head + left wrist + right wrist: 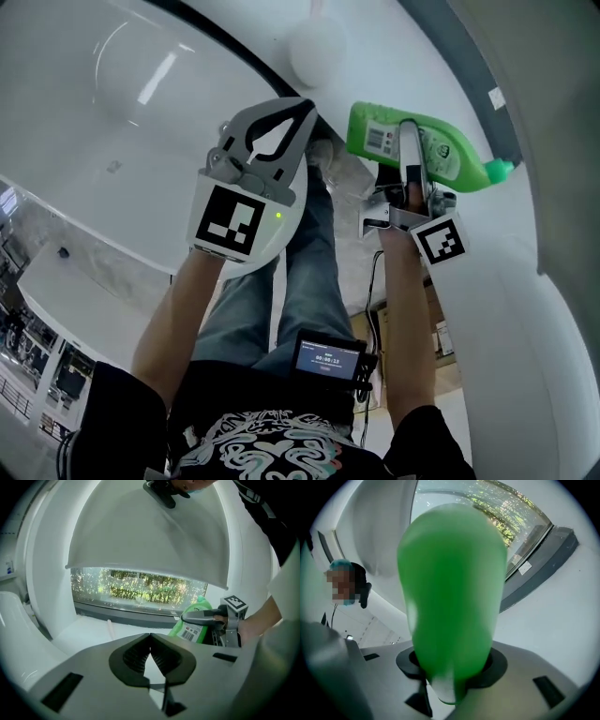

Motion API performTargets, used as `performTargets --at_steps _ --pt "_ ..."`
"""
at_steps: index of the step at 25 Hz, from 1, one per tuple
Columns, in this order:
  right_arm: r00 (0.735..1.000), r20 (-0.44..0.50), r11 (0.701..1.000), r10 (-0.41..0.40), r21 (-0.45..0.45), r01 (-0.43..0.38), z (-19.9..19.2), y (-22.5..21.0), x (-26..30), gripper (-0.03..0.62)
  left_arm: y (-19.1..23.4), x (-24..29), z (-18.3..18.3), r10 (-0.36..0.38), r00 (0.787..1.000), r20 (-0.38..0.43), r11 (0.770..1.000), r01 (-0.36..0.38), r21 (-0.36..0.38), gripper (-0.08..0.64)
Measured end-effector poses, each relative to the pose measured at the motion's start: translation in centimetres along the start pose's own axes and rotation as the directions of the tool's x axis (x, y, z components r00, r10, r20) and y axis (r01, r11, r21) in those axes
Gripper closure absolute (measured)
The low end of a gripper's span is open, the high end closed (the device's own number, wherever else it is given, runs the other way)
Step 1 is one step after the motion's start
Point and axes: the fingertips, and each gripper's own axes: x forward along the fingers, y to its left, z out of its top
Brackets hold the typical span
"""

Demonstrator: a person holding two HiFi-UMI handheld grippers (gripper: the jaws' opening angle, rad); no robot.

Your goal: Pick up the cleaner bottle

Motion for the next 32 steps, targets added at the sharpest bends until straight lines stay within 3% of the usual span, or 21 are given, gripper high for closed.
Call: performTargets --at_steps 7,16,32 --pt "0.999 0.021 0.993 0.024 0.112 -0.026 -0.4 4.6 -1.2 0.385 1.3 -4.2 3.1 0.052 0.997 0.061 0.999 -0.051 -0.018 0.546" --pt "0.997 0.041 0.985 0.064 0.158 -0.069 0.8 8.0 -0.6 0.385 3.2 -5.0 5.0 0.094 0.988 0.121 0.994 -0.086 -0.069 0.546" --pt "0.991 0.082 0.961 0.101 0.250 -0.118 1.5 19.1 -5.3 0.385 3.2 -12.7 13.7 0.132 0.974 0.183 0.991 -0.129 -0.027 0.546"
